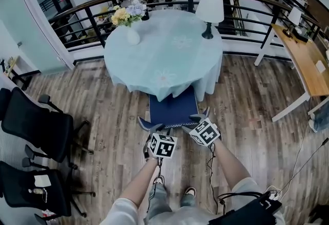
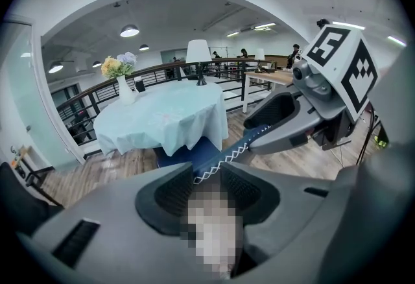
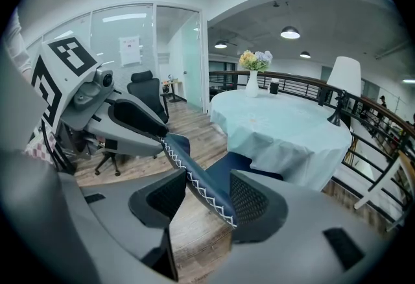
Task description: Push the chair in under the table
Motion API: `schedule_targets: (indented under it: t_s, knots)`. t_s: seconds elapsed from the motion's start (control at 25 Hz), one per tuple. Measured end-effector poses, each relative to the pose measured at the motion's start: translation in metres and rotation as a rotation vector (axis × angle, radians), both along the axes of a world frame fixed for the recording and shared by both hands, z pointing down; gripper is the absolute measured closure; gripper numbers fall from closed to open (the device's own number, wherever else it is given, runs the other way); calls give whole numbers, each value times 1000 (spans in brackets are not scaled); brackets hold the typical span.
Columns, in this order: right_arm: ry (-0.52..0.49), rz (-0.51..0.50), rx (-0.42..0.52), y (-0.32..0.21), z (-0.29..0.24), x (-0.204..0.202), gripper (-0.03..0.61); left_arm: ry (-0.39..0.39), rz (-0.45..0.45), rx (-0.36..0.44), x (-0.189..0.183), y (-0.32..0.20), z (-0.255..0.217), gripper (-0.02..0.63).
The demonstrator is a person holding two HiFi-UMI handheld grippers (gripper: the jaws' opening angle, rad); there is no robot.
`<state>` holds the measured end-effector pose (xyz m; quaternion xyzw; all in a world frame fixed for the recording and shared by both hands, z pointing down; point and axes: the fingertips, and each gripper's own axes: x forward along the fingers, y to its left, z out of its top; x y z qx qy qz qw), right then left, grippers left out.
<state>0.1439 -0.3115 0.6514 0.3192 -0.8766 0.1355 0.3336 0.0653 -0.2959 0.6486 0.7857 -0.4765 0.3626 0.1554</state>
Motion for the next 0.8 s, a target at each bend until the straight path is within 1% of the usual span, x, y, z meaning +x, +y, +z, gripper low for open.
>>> schedule_targets:
  t_s: [0.2,0.28,0.4,0.48,0.6,0.68,0.8]
  knots:
    - [4,25,8,1,2,-2,370,-99,42,5,-1,1,4,477]
    - [15,40,18,1,1,-3,370,-96,54,-8,-2,2,5,477]
    - [12,103,43,5,-3,1,370,-61,78,-17,-2,5,6,477]
    - [-49,167,70,10,-16,3,371,-36,83,-7,-3,9,4,477]
    - [-145,241,106,21,-41,5,371,35,55,39,-9,18,-11,477]
    - [-171,267,129,33,-51,8,371,86,38,75,-14,29,-24,477]
    - [-209,329,159,52,-61,15,373,141,45,135,-18,49,-42,479]
